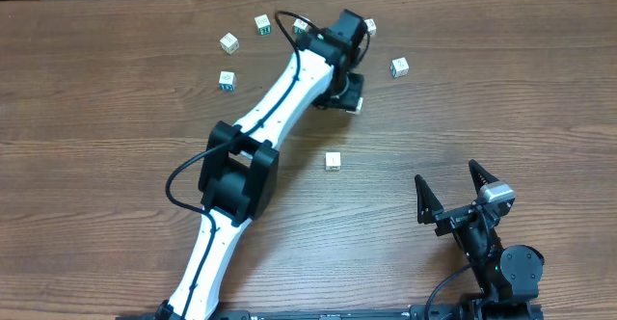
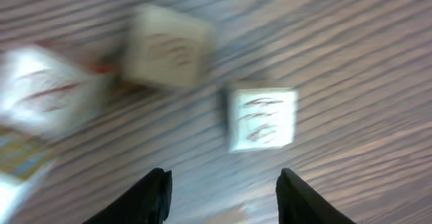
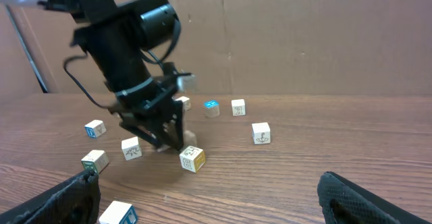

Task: Form a circle

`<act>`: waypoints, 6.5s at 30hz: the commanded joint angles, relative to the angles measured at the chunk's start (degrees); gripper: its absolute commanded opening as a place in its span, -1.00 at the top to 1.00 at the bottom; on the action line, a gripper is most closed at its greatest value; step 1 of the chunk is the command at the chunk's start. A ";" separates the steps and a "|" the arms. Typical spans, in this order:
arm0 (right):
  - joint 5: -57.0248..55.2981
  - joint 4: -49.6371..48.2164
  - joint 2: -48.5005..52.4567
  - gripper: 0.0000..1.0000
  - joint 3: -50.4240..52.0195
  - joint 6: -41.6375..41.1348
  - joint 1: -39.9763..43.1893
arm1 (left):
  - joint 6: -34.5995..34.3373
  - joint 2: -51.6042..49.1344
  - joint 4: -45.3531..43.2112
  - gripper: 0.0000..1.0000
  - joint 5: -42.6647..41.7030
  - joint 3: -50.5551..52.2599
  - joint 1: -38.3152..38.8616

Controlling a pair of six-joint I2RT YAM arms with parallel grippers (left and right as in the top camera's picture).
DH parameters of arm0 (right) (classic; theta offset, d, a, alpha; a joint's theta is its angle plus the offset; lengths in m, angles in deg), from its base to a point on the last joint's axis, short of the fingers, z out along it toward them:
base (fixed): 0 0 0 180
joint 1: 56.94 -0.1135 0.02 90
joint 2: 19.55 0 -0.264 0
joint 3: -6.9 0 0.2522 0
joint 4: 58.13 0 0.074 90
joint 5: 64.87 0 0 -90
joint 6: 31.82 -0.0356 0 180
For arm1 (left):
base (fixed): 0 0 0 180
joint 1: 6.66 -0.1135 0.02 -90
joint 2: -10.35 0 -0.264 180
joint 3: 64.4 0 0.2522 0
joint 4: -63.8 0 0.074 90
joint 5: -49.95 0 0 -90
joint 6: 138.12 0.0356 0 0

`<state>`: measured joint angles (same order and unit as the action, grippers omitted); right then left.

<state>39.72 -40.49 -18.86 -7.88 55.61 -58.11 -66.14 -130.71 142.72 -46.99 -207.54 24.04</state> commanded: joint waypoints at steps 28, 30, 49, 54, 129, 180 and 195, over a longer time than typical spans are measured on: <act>-0.42 -0.33 -0.52 -1.00 0.57 0.28 0.17 | 0.22 0.94 -0.83 -0.33 3.41 8.35 -11.82; -0.42 -0.33 -0.52 -1.00 0.57 0.28 0.17 | -0.33 0.94 -1.38 -0.30 1.42 8.07 -13.25; -0.42 -0.33 -0.52 -1.00 0.57 0.26 0.17 | 0.44 2.16 -3.13 -0.25 -0.11 -5.62 -13.07; -0.42 -0.33 -0.52 -1.00 0.57 0.28 0.17 | -0.26 1.95 -8.79 -0.11 1.66 -4.81 -9.97; -0.42 -0.33 -0.52 -1.00 0.57 0.26 0.17 | 3.72 -7.61 -19.80 -0.15 7.56 -4.92 -5.57; -0.42 -0.33 -0.52 -1.00 0.57 0.28 0.17 | 6.25 -8.33 -16.09 0.46 11.43 -5.97 -5.38; -0.42 -0.33 -0.52 -1.00 0.57 0.28 0.17 | 2.40 10.80 -5.14 0.62 14.95 -6.91 -5.38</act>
<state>39.75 -40.47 -18.86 -7.88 55.61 -58.11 -61.42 -129.44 135.25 -33.03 -212.83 18.11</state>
